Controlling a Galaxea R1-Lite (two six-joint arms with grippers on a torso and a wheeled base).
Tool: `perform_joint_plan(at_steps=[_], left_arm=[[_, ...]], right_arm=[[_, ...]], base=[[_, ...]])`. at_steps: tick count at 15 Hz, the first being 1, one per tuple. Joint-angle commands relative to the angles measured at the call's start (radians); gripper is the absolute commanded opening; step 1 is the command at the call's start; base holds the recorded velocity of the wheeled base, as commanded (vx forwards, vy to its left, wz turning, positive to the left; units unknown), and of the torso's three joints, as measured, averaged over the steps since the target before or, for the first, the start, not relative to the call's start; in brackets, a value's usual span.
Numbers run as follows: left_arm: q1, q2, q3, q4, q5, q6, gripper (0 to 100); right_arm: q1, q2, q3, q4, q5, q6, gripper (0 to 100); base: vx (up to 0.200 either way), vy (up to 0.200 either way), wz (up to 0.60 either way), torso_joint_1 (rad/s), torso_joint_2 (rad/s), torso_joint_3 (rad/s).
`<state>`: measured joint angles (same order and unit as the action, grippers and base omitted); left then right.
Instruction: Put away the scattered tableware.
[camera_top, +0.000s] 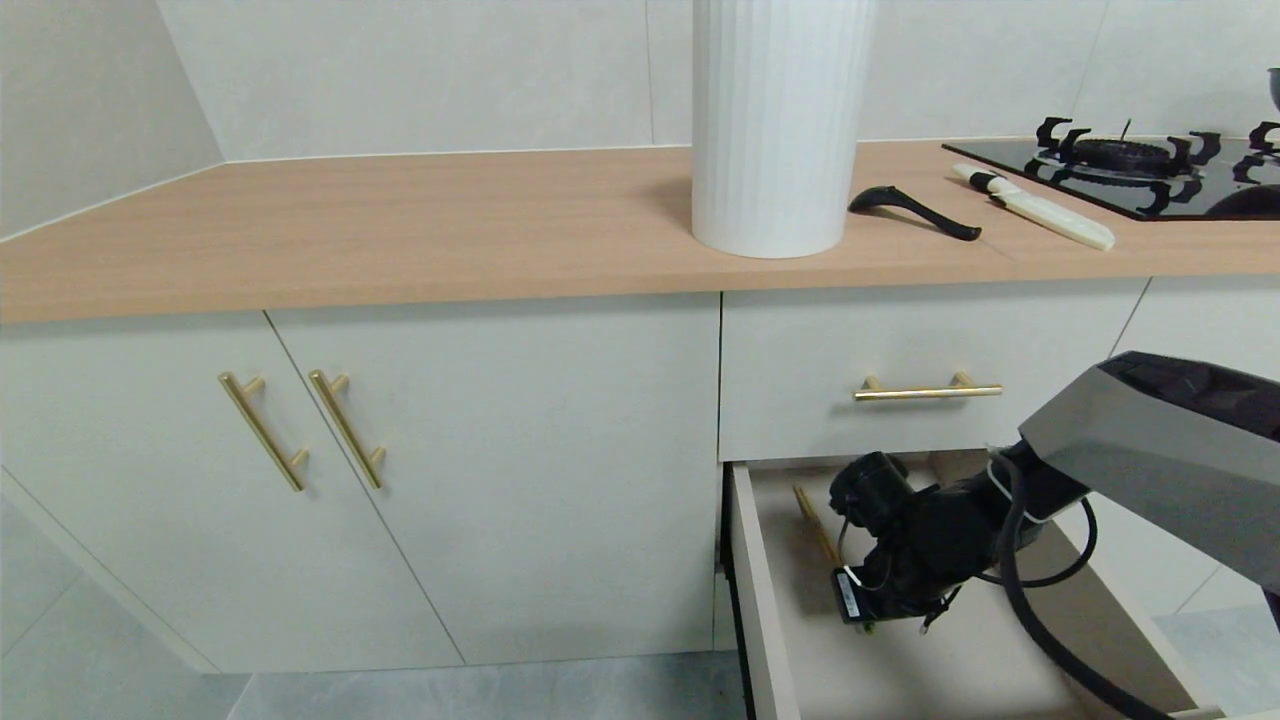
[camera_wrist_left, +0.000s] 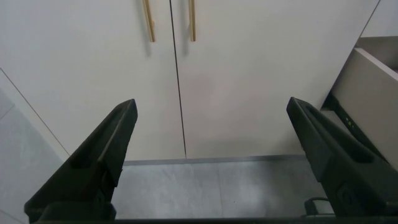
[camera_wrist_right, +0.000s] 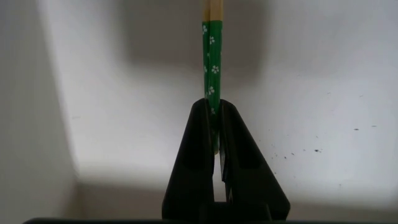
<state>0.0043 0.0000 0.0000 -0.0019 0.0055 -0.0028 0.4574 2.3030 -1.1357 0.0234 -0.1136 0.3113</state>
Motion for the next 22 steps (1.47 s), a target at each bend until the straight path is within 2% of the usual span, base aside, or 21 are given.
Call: perform_joint_plan(at_steps=[1,9,10,17,22], left_arm=[[0.000,0.002,0.000,-0.001,0.001,0.000,100],[0.000,0.002,0.000,-0.001,0.001,0.000,100],[0.000,0.002,0.000,-0.001,0.001,0.000,100],[0.000,0.002,0.000,-0.001,0.001,0.000,100],[0.000,0.002,0.000,-0.001,0.001,0.000,100]], right_arm=[[0.003,0.041,-0.001,-0.008,-0.001,0.000,0],[0.003,0.056,-0.007,-0.019,-0.017,0.000,0],[0.003,0.059,-0.007,-0.019,-0.017,0.000,100],[0.003,0.041,-0.007,-0.014,-0.017,0.000,100],[0.001,-0.186,0.051,-0.010,-0.012,-0.001,100]], base=[[0.000,0.000,0.00,0.000,0.00,0.000],[0.000,0.000,0.00,0.000,0.00,0.000],[0.000,0.000,0.00,0.000,0.00,0.000],[0.000,0.000,0.00,0.000,0.00,0.000],[0.000,0.000,0.00,0.000,0.00,0.000]])
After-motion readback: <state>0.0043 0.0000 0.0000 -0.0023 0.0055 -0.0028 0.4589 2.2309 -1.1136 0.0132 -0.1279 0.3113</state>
